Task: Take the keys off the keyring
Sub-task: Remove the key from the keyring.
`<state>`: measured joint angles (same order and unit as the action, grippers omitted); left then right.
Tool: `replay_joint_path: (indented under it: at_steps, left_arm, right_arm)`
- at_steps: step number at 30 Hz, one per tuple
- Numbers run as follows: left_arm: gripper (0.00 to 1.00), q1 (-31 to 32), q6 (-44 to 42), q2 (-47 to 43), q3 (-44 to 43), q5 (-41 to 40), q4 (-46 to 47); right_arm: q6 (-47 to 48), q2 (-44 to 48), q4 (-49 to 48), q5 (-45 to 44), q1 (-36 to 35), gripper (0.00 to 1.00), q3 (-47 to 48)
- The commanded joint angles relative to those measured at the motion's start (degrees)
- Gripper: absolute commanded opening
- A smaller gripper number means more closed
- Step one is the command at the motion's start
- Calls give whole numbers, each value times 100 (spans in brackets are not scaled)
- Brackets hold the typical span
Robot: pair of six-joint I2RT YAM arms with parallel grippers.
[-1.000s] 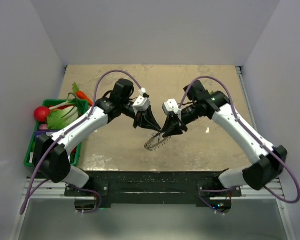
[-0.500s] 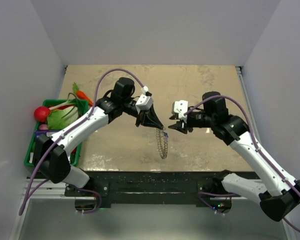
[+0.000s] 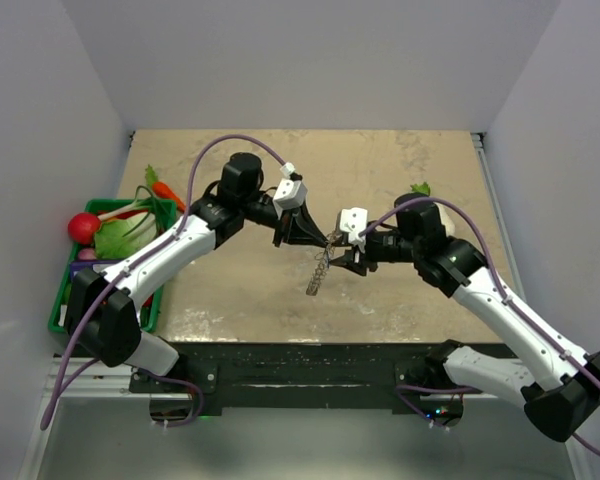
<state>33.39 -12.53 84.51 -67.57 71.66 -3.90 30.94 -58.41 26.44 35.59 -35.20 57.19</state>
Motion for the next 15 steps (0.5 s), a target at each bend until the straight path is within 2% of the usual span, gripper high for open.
replay_joint_path:
  at_steps: [1, 7, 11, 14, 15]
  left_arm:
    - [0, -60, 155, -242, 33, 120, 530]
    - [0, -87, 181, -251, 51, 112, 583]
    - [0, -104, 260, -260, 104, 103, 680]
    - [0, -104, 287, -260, 113, 112, 724]
    - [0, -104, 287, -268, 113, 112, 724]
  right_arm:
    - [-254, -178, -288, 202, -66, 45, 81]
    - [-527, -285, -358, 396, -83, 42, 161]
    - [-817, -197, -727, 62, -75, 40, -32]
    - [-958, -232, -877, -70, -83, 31, -15]
    - [-967, -241, -912, -88, -75, 25, -15]
